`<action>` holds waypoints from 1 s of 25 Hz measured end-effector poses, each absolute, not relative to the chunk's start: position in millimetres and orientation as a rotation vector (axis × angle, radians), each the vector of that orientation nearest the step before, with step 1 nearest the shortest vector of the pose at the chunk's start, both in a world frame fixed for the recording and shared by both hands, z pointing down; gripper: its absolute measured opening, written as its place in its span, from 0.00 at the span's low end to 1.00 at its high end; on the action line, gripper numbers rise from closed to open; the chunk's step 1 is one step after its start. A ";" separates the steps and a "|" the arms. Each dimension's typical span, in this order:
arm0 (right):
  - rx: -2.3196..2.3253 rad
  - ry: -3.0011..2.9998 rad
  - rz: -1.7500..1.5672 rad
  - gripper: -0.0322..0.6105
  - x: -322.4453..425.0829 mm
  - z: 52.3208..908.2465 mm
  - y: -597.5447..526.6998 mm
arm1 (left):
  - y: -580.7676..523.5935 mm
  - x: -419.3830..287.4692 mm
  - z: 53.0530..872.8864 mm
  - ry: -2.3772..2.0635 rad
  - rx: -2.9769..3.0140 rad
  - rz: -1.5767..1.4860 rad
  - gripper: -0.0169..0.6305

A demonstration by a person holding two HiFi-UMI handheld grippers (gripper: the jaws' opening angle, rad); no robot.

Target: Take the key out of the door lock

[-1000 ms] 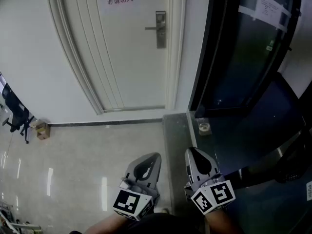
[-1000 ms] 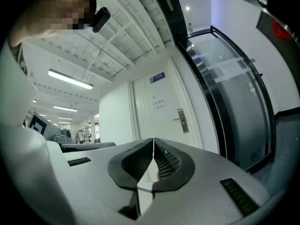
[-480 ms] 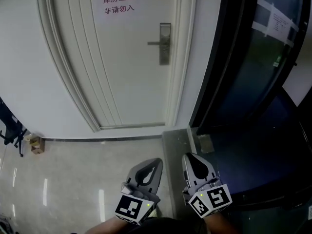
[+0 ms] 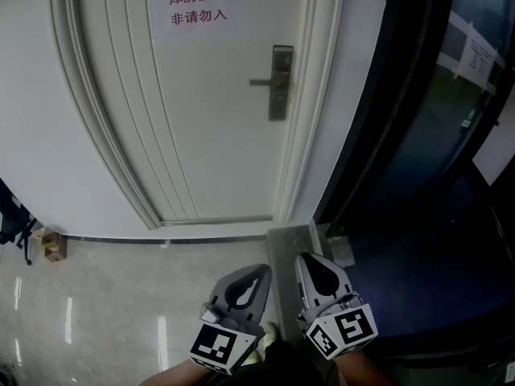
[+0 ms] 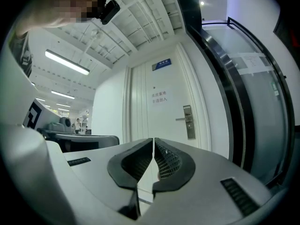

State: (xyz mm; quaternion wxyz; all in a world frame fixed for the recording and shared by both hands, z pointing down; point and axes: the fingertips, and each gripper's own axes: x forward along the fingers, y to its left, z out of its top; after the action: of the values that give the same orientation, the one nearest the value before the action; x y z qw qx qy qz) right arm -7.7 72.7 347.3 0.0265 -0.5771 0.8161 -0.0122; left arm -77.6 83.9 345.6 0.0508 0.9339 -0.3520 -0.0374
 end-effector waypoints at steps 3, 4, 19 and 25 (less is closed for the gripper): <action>-1.766 2.536 -0.032 0.08 -2.1 351.5 44.8 | 57.0 -70.8 349.6 -1.091 2.833 -0.109 0.04; -1.764 2.535 -0.027 0.08 1.6 352.2 34.5 | 47.0 -68.0 350.7 -1.099 2.833 -0.107 0.04; -1.711 2.638 0.158 0.08 71.9 335.2 -144.6 | -116.0 4.9 336.4 -1.209 2.793 -0.130 0.04; -1.689 2.684 0.232 0.08 84.7 337.9 -207.3 | -165.0 21.4 335.8 -1.252 2.771 -0.138 0.04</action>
State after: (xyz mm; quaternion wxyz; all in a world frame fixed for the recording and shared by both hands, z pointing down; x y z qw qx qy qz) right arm 84.7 -207.3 337.9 -0.0191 -0.5310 0.8440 0.0730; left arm 21.4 -165.0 335.8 0.0490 0.9093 -0.4107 -0.0452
